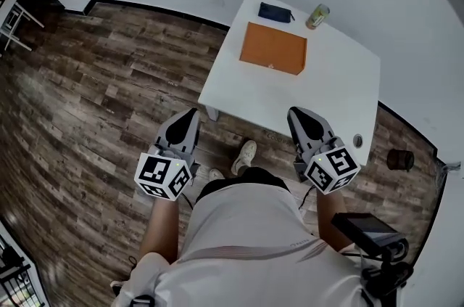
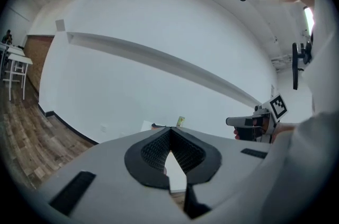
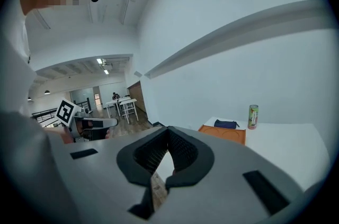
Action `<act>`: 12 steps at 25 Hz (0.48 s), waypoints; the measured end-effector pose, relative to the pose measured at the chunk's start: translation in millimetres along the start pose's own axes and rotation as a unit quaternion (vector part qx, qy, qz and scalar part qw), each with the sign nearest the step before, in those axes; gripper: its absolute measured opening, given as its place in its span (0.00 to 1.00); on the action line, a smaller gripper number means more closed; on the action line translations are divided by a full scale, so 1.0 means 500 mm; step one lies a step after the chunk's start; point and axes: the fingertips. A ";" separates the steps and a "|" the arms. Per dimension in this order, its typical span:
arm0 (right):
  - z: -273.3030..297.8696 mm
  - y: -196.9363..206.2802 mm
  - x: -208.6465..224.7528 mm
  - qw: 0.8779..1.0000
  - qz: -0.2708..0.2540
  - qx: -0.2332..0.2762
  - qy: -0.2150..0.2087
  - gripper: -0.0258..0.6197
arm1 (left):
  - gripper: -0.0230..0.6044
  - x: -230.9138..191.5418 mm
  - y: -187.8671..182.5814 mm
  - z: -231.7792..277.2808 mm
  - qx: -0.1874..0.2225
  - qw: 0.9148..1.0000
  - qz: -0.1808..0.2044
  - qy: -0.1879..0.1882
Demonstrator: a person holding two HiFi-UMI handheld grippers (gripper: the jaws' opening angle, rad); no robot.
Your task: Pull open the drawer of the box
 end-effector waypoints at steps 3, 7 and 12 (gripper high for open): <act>0.022 0.001 0.048 1.000 0.005 0.006 0.010 0.04 | 0.05 0.002 -0.022 0.060 -0.003 1.000 0.010 0.009; 0.044 -0.006 0.125 0.999 0.037 0.015 0.025 0.04 | 0.05 0.022 -0.048 0.148 -0.013 0.999 0.033 0.026; 0.069 0.006 0.219 0.995 0.093 0.012 0.031 0.04 | 0.05 0.057 -0.055 0.270 -0.029 0.998 0.037 0.032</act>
Point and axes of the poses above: the fingertips, and each gripper's own axes: z forward along the fingers, x to its right, y out of its underside, and after that the axes turned 1 degree about z, right-handed
